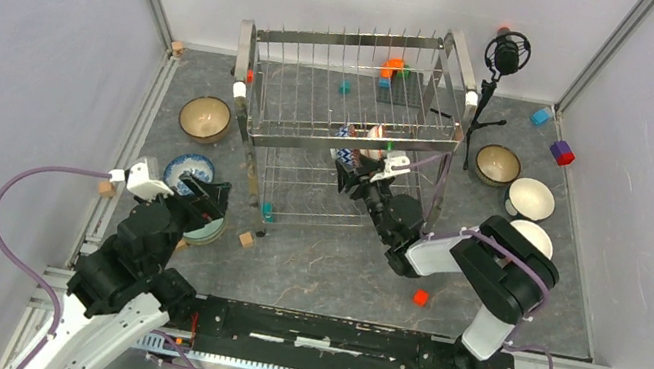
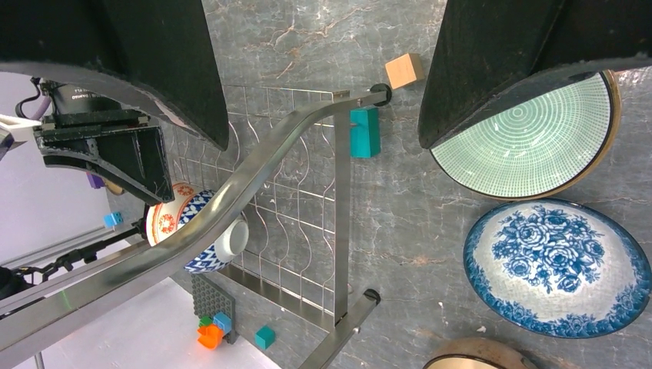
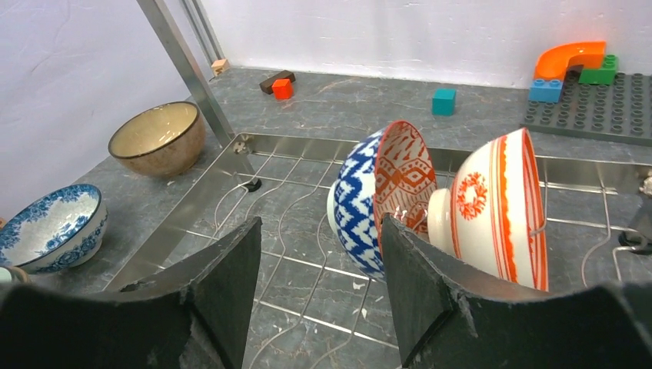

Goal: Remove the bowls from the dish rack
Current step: Pick up the bowl from the dish rack.

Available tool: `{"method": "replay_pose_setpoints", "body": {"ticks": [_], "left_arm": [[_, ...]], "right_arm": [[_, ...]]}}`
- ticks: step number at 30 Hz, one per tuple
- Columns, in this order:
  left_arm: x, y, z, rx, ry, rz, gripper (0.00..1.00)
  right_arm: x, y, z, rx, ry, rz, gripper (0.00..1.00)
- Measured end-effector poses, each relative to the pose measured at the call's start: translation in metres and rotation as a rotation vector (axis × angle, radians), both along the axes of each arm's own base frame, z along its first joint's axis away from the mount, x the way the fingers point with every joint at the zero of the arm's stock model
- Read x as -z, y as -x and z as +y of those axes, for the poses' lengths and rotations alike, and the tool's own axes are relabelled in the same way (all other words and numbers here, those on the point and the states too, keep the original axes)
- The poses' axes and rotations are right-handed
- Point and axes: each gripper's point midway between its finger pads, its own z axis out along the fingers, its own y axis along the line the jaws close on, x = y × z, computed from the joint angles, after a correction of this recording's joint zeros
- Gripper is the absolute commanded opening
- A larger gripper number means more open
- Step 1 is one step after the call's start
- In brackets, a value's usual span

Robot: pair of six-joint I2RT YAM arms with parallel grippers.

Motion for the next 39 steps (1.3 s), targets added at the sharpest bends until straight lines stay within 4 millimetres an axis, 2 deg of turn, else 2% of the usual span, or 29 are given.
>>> {"method": "replay_pose_setpoints", "body": {"ticks": [6,15,21,27,39], "left_arm": [[0.001,0.000,0.000,0.000,-0.001,0.002,0.97],[0.001,0.000,-0.001,0.006,0.000,0.002,0.96],[0.000,0.000,-0.003,0.016,0.003,0.000,0.96],[0.000,0.000,-0.004,0.020,0.004,-0.001,0.96],[0.001,0.001,-0.007,0.035,0.005,0.002,0.96]], "right_arm": [[0.000,-0.011,0.007,-0.018,0.012,0.000,0.60],[0.021,-0.015,0.014,-0.056,0.061,0.042,0.54],[0.024,-0.021,0.019,-0.064,0.071,0.056,0.51],[0.029,-0.027,0.026,-0.085,0.059,0.079,0.37],[0.041,-0.032,0.025,-0.102,0.028,0.136,0.15]]}}
